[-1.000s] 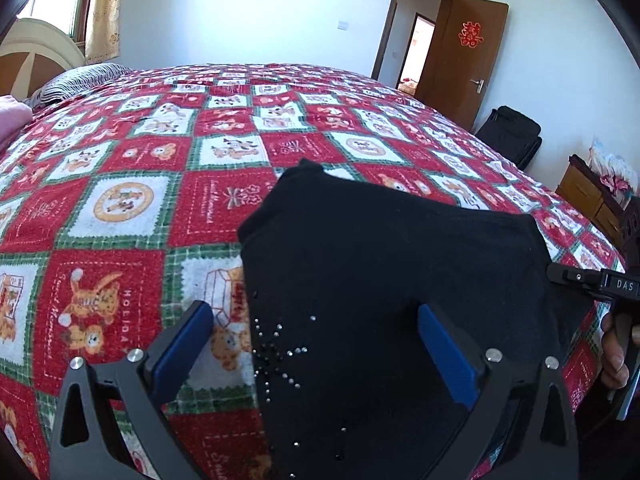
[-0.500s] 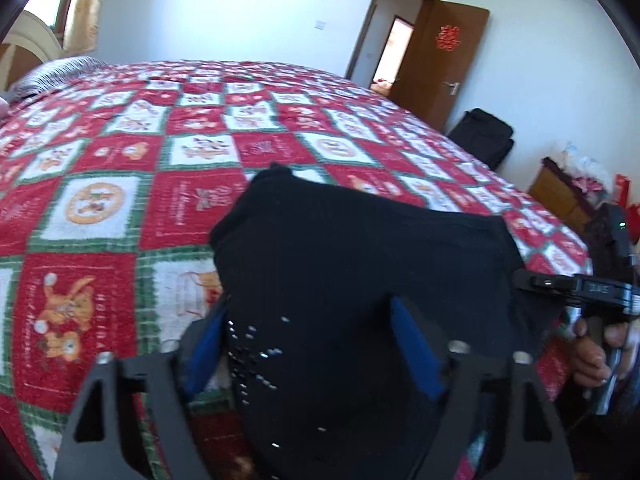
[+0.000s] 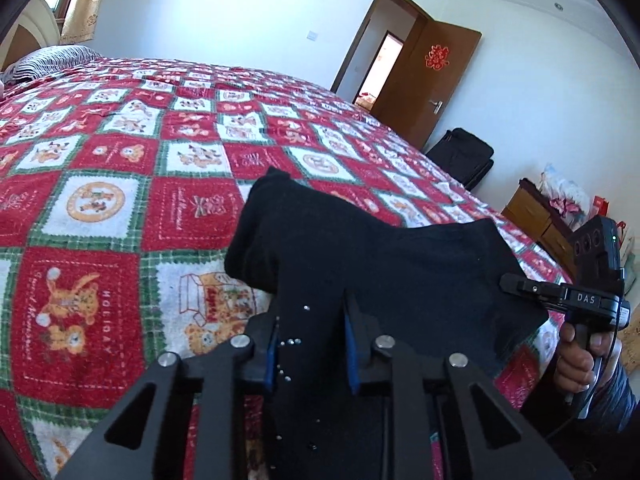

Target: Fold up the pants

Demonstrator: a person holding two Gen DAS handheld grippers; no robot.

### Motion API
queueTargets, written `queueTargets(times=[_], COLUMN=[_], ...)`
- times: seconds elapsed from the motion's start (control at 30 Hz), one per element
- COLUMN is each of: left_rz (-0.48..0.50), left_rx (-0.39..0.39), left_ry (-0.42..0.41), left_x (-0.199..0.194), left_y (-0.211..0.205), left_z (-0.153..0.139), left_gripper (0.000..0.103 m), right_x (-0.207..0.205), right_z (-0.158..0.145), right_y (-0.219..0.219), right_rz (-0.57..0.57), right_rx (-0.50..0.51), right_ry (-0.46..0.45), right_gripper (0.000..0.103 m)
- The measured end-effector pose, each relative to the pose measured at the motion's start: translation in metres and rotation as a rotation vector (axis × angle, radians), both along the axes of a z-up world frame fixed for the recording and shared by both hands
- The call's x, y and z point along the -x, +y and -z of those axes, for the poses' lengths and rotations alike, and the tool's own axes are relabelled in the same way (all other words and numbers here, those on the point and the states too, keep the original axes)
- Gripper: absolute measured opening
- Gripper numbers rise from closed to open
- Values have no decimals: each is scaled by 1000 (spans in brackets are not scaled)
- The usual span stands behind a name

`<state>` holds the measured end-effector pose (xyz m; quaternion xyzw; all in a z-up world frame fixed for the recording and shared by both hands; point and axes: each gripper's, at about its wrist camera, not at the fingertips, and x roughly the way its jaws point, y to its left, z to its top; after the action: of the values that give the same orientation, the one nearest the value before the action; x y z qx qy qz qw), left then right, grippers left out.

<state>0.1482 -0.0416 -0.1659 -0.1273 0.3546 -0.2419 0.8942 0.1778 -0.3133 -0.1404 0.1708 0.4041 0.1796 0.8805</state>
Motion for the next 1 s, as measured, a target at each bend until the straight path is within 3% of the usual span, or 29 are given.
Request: queueTargets(times=[0.23, 0.53, 0.73, 0.93, 1.0], left_rz=[-70, -305, -459, -518, -526], left_rx=[-1, -107, -128, -145, -174], left_ry=[-69, -122, -105, -12, -1], left_x=[10, 31, 43, 32, 31], left_y=[40, 143, 207, 233, 233], left_z=[-33, -56, -43, -1, 5], left_gripper=[20, 19, 18, 17, 33], right_x=[-7, -69, -91, -103, -107], right_z=[-28, -42, -30, -2, 6], right_y=[36, 161, 258, 306, 306], right_rz=[-81, -274, -406, -426, -414], right_rx=[19, 21, 44, 123, 123], right_ry=[-47, -79, -86, -66, -45], right_gripper=[26, 26, 26, 26, 26])
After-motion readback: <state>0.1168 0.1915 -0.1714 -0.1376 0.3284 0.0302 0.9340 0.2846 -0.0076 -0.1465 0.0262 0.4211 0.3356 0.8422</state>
